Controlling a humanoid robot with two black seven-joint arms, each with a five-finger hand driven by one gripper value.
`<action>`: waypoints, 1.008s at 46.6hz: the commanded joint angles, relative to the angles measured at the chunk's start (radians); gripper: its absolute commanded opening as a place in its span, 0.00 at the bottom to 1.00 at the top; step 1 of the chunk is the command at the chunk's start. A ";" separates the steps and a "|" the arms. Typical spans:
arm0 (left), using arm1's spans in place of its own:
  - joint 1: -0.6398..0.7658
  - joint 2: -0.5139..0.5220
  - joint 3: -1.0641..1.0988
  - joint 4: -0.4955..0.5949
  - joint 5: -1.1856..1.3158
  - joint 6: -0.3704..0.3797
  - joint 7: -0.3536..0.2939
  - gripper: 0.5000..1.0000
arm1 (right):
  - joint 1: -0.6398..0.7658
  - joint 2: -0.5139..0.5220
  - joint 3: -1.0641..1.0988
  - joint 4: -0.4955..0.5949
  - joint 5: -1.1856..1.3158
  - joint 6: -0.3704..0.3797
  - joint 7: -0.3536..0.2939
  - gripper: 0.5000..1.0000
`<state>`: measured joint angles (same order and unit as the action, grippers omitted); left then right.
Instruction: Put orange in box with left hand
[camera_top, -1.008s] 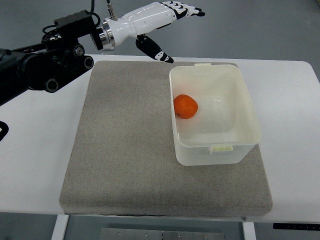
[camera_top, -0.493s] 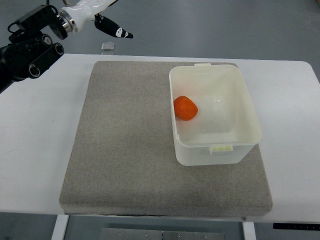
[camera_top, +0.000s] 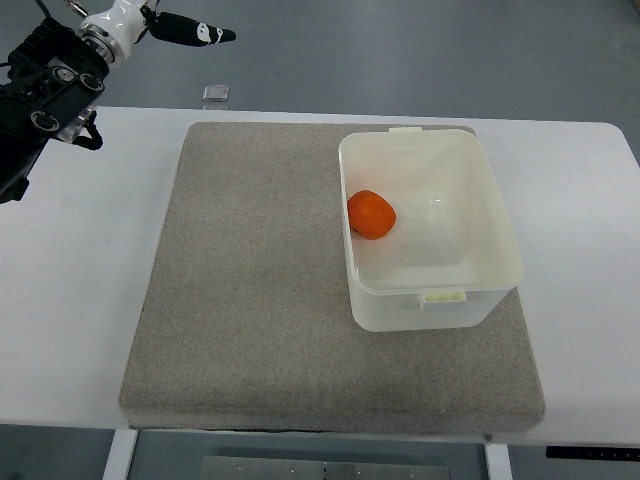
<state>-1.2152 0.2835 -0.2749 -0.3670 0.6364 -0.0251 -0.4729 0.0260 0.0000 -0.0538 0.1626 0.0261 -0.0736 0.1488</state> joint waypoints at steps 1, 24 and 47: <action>0.023 -0.009 -0.007 0.005 -0.170 -0.055 0.005 0.92 | 0.000 0.000 0.000 0.000 0.000 0.000 0.000 0.85; 0.097 -0.027 -0.010 0.031 -0.563 -0.137 0.016 0.76 | 0.000 0.000 0.000 0.000 0.000 0.000 0.000 0.85; 0.198 -0.044 -0.122 0.045 -0.842 -0.211 0.036 0.72 | 0.000 0.000 0.000 0.000 0.000 0.000 0.000 0.85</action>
<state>-1.0277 0.2396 -0.3686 -0.3204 -0.2050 -0.2344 -0.4372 0.0260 0.0000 -0.0537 0.1624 0.0261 -0.0736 0.1488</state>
